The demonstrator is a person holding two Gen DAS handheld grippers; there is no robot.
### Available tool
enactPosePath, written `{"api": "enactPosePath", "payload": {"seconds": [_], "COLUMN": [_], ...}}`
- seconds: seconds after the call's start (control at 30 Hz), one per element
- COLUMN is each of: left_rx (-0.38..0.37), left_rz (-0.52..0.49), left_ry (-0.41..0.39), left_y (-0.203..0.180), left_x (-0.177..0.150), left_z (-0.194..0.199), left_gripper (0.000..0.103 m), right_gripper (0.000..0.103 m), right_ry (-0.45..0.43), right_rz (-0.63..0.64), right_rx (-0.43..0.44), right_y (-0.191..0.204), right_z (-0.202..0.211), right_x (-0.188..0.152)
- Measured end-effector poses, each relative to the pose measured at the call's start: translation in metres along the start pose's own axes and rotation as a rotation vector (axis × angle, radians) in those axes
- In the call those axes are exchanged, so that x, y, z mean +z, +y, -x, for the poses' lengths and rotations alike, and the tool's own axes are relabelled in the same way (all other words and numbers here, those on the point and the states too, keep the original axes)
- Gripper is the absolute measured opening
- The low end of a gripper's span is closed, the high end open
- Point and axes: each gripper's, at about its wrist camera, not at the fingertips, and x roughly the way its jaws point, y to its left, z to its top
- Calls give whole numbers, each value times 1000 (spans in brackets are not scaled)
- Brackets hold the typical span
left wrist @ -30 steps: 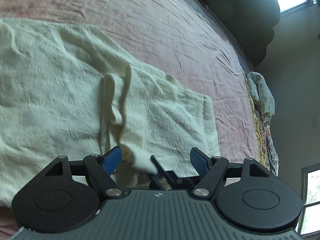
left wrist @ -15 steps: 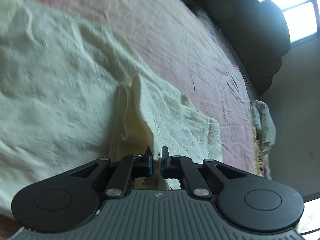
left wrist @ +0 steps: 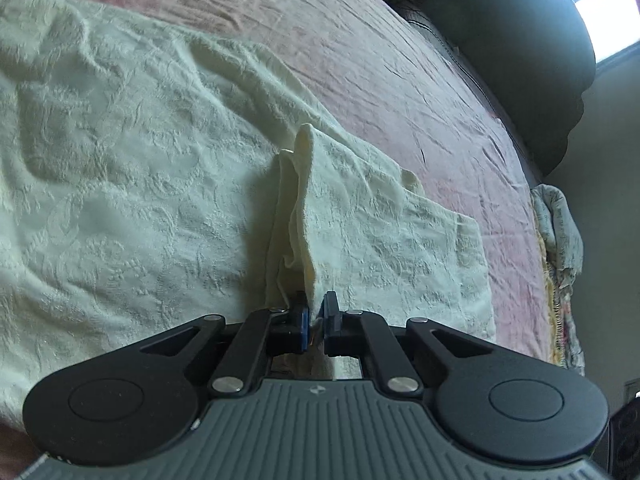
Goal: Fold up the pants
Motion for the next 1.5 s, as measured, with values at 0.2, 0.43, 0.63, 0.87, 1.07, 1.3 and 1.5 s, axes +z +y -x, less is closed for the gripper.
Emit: {"api": "enactPosePath", "payload": {"seconds": [0.2,0.43,0.63,0.87,1.07,1.3,1.5], "left_rx": [74,122,148,249,339,486,498], "left_rz": [-119,-186,-211,-287,-478,-617,-640], "left_ry": [-35,-56,-66,-181,-198,-220,-224], "left_y": [-17,-26,-26,-38,-79,-87,-87], "left_x": [-9,-13,-13,-1,21,-2,-5], "left_z": [3,6,9,29,-1,-36,-36], "left_gripper": [7,11,21,26,44,46,46], "right_gripper": [11,11,11,12,11,12,13], "right_ry": [81,80,73,42,51,49,33], "right_rz": [-4,2,-11,-29,-16,-18,-37], "right_rx": [-76,-79,-73,-71,-69,-87,-97], "right_y": [-1,6,6,10,15,15,16], "right_z": [-27,-36,-31,-29,-38,-31,-30], "right_x": [-16,-14,-20,-17,-18,-18,-16]}}
